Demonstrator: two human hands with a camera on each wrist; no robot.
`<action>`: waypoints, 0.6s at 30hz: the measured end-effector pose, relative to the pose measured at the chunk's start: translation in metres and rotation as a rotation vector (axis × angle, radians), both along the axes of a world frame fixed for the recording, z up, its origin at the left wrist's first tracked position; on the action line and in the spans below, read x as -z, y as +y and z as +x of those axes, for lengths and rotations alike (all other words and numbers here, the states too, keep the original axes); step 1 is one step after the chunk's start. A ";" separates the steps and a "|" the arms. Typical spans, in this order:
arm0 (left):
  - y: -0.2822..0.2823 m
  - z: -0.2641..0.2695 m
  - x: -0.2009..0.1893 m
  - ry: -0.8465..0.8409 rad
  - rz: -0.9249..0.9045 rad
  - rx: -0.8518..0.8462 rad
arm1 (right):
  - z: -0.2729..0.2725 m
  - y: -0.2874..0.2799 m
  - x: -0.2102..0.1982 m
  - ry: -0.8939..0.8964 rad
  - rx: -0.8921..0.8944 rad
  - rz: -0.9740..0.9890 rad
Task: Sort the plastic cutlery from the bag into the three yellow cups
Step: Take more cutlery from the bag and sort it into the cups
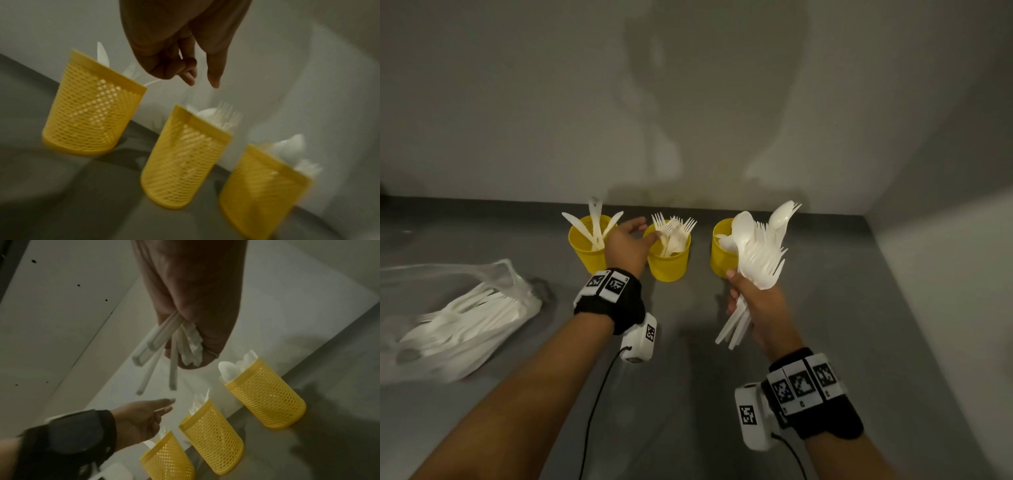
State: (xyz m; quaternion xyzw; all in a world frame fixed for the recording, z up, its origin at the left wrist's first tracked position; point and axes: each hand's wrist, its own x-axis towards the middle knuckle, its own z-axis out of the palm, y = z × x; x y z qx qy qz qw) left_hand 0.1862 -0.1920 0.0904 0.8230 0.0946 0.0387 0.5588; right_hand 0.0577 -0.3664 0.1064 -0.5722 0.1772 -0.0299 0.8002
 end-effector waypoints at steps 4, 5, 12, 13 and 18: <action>-0.019 -0.053 -0.041 -0.150 -0.082 0.114 | 0.008 0.000 0.006 -0.022 0.037 -0.009; -0.024 -0.069 -0.052 -0.142 -0.095 0.222 | 0.008 0.003 0.006 -0.032 0.051 -0.044; -0.034 -0.114 -0.067 -0.043 0.004 0.508 | 0.008 0.034 0.001 -0.115 0.124 -0.164; -0.032 -0.116 -0.068 -0.036 0.007 0.510 | 0.004 0.039 -0.003 -0.142 0.116 -0.169; -0.017 -0.122 -0.076 -0.069 -0.039 0.526 | -0.007 0.058 -0.012 -0.233 0.103 -0.310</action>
